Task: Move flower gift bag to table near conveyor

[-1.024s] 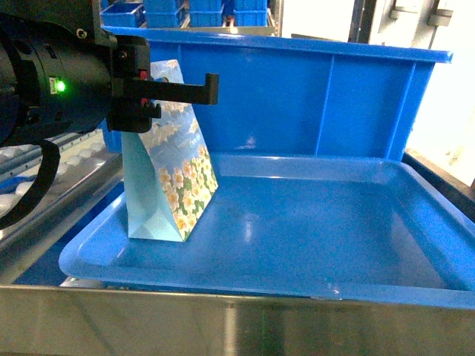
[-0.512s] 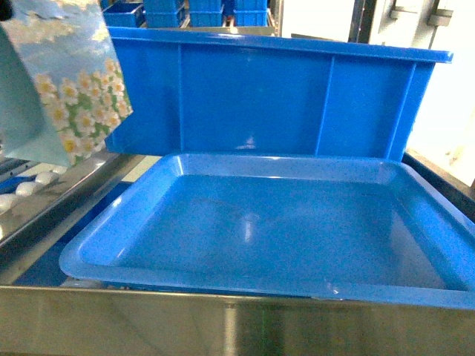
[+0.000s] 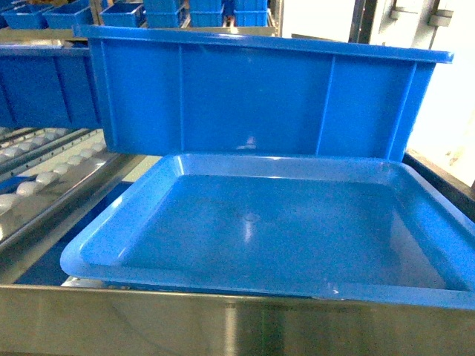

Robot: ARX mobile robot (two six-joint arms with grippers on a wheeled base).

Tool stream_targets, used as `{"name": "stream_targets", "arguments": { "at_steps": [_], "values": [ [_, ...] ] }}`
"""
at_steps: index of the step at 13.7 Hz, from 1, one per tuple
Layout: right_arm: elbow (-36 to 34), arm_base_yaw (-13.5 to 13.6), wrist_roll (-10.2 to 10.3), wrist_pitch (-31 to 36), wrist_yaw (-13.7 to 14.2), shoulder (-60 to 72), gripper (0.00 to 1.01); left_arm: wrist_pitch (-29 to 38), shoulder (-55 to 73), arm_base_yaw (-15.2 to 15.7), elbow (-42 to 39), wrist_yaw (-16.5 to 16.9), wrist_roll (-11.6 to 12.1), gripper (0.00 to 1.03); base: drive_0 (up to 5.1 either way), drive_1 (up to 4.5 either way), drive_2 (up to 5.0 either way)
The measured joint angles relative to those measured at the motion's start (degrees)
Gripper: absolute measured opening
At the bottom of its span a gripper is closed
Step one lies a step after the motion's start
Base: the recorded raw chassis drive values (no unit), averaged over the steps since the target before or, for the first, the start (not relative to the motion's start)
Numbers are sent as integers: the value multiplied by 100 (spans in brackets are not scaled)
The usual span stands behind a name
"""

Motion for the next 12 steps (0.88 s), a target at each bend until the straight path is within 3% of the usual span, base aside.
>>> {"name": "stream_targets", "arguments": {
  "at_steps": [3,12],
  "values": [
    [0,0,0,2,0,-2,3,61,-168,-22,0,66,120,2,0,0,0],
    [-2,0,0,-2,20,-2,3,46,-133,-26,-2,66,125,2,-478,143,352]
  ]
}}
